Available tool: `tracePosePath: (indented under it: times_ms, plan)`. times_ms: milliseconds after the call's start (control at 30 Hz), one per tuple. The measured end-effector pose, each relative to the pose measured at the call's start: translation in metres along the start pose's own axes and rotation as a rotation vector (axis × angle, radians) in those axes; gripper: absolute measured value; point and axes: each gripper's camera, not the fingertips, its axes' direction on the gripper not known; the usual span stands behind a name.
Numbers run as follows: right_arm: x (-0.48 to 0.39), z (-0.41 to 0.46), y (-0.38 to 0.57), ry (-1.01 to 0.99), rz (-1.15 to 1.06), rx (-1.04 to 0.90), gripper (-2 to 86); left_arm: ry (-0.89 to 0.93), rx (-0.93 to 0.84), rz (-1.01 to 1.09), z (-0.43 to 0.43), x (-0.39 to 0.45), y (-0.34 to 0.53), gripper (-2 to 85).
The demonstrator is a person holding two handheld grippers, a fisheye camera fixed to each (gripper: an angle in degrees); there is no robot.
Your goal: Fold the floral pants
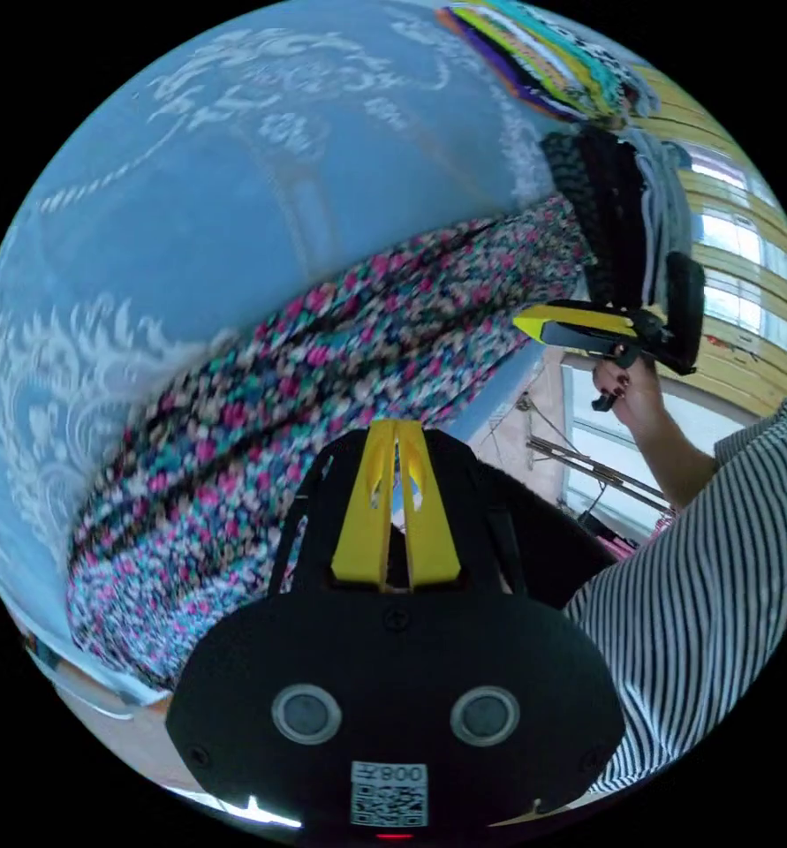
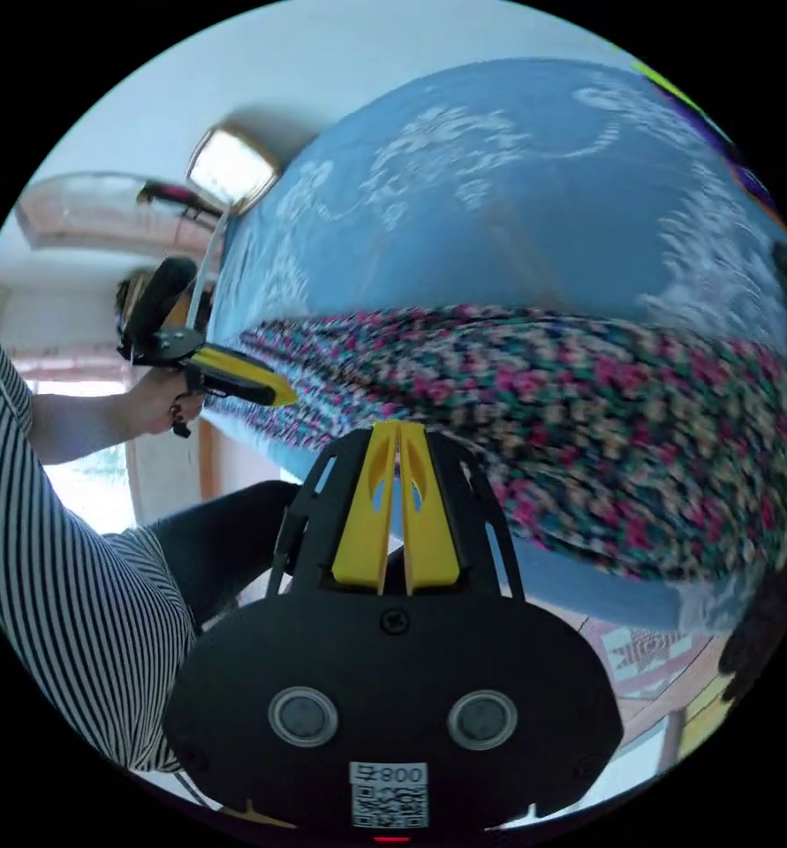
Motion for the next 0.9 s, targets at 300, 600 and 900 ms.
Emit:
tracePosePath:
  times_ms: [300,600,900]
  plan:
    - [-0.104,0.103,-0.064,0.038,-0.251,-0.218,0.0,0.077,0.097,-0.234,-0.009,-0.123,0.142,0.1]
    - [-0.201,0.254,-0.103,0.038,-0.445,-0.452,0.0,0.177,0.173,-0.442,0.000,-0.237,0.273,0.1]
    - [-0.245,0.289,-0.139,-0.020,-0.478,-0.494,0.0,0.100,0.424,-0.405,-0.074,-0.317,0.360,1.3]
